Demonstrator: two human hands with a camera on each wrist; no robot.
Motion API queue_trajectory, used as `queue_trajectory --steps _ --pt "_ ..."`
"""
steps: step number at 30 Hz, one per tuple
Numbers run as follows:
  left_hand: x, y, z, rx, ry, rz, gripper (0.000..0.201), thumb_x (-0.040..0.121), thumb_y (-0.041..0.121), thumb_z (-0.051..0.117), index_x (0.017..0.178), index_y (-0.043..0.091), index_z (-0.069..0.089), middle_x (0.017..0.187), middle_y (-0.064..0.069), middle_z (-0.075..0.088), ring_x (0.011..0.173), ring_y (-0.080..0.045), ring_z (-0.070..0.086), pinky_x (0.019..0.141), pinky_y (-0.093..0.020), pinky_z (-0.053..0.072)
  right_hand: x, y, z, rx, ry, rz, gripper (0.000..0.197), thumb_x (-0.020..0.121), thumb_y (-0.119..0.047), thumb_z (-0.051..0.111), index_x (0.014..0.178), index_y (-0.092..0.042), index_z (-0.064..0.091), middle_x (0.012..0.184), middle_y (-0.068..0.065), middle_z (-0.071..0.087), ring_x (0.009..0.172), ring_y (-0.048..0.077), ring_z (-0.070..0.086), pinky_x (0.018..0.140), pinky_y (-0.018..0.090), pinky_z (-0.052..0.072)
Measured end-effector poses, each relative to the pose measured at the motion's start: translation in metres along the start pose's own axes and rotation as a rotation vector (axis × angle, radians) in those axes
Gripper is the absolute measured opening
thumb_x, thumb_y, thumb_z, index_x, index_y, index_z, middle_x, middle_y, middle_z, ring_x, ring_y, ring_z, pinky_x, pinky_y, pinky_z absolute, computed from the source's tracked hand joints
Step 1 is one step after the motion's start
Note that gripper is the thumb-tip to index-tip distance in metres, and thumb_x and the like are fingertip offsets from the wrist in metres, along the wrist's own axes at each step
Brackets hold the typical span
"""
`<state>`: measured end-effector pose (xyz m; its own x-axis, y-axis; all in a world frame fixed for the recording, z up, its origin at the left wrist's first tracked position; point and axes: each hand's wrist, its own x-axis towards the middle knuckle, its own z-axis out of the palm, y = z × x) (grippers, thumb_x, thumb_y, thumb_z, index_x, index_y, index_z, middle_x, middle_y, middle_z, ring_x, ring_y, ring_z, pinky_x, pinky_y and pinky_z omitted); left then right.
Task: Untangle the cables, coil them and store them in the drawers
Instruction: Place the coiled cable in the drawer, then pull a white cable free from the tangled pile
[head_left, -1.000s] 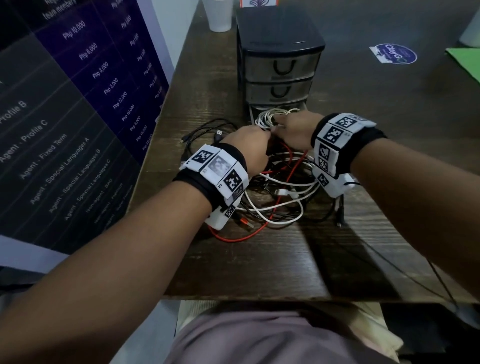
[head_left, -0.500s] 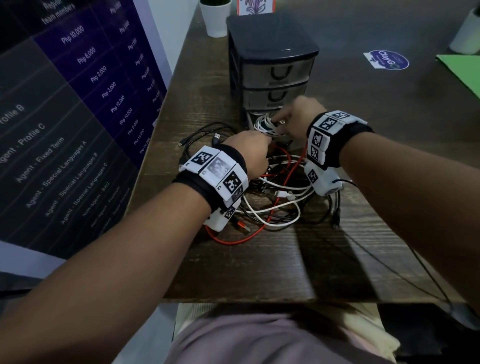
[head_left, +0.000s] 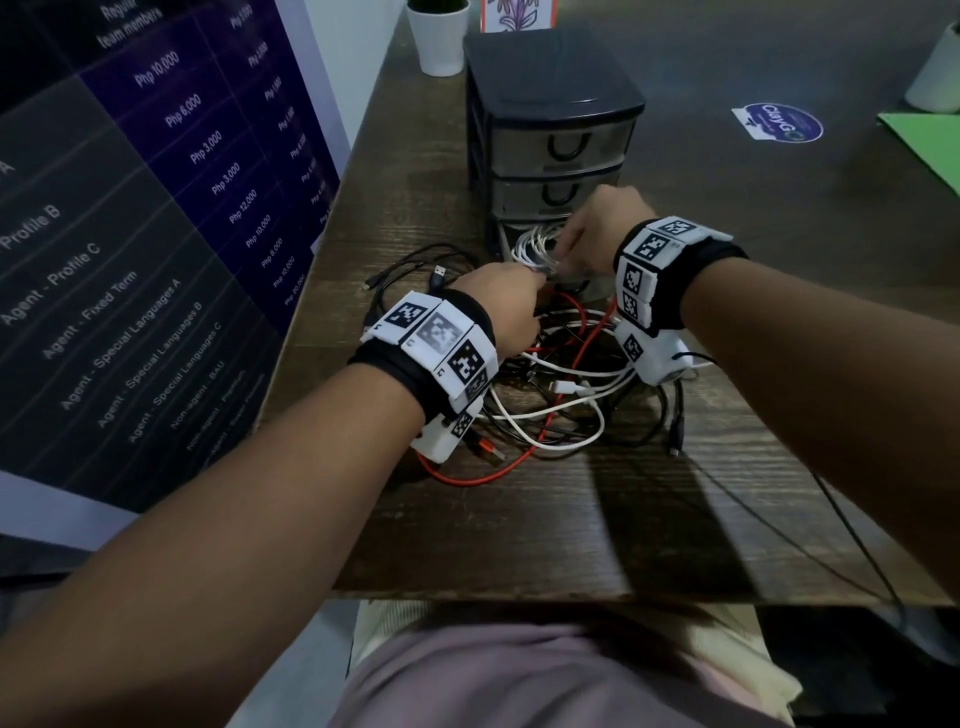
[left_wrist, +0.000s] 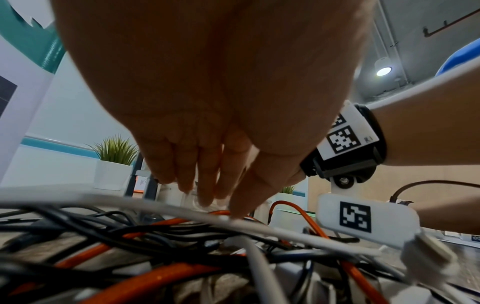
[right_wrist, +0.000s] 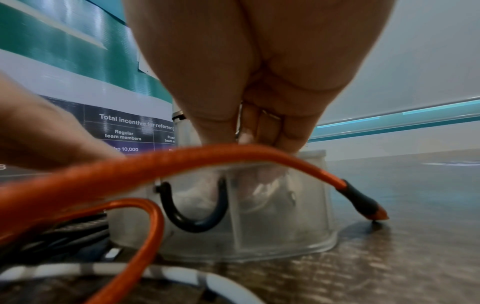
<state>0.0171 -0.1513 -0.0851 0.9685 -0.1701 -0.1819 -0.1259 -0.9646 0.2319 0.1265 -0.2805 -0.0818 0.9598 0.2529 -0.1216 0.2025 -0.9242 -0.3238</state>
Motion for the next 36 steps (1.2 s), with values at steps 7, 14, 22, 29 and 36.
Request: queue_trajectory --steps 7,14,22,29,36 --pt "0.002 -0.001 0.0 0.014 -0.015 -0.002 0.051 0.093 0.015 0.052 0.144 0.017 0.045 0.142 -0.008 0.051 0.13 -0.028 0.047 0.106 -0.041 0.043 -0.005 0.002 -0.002 -0.01 0.012 -0.03 0.018 0.08 -0.012 0.079 0.081 -0.03 0.076 0.111 -0.002 0.07 0.097 0.015 0.065 0.089 0.024 0.051" --pt "0.002 -0.003 -0.003 0.003 -0.027 0.009 0.051 0.095 0.017 0.051 0.145 0.014 0.043 0.147 -0.009 0.046 0.135 -0.028 0.043 0.109 -0.041 0.039 -0.003 -0.004 0.002 -0.016 0.082 -0.036 0.026 0.082 -0.011 0.073 0.067 -0.032 0.072 0.105 0.002 0.072 0.092 0.021 0.067 0.089 0.033 0.057" --pt "0.003 -0.012 -0.002 -0.054 -0.016 0.007 0.06 0.095 0.018 0.052 0.152 0.021 0.033 0.156 -0.005 0.037 0.142 -0.024 0.035 0.114 -0.035 0.033 -0.01 -0.001 -0.009 0.062 0.095 -0.108 0.017 0.084 -0.022 0.07 0.075 -0.036 0.073 0.101 -0.007 0.073 0.096 0.016 0.066 0.088 0.029 0.055" --pt "-0.007 -0.014 -0.012 -0.226 0.089 0.026 0.047 0.093 0.014 0.055 0.139 0.026 0.053 0.131 0.0 0.06 0.116 -0.019 0.058 0.087 -0.02 0.039 -0.035 -0.016 -0.045 0.252 0.258 -0.19 0.015 0.09 -0.028 0.063 0.094 -0.03 0.077 0.092 -0.011 0.069 0.09 0.003 0.06 0.074 0.011 0.041" --pt "-0.048 -0.031 -0.032 -0.498 0.225 0.045 0.037 0.093 0.008 0.058 0.126 0.026 0.063 0.113 0.01 0.066 0.108 -0.006 0.061 0.097 -0.021 0.046 -0.089 -0.01 -0.056 0.518 0.239 -0.271 0.01 0.088 -0.026 0.067 0.09 -0.024 0.077 0.076 -0.006 0.072 0.065 0.002 0.064 0.068 0.015 0.051"
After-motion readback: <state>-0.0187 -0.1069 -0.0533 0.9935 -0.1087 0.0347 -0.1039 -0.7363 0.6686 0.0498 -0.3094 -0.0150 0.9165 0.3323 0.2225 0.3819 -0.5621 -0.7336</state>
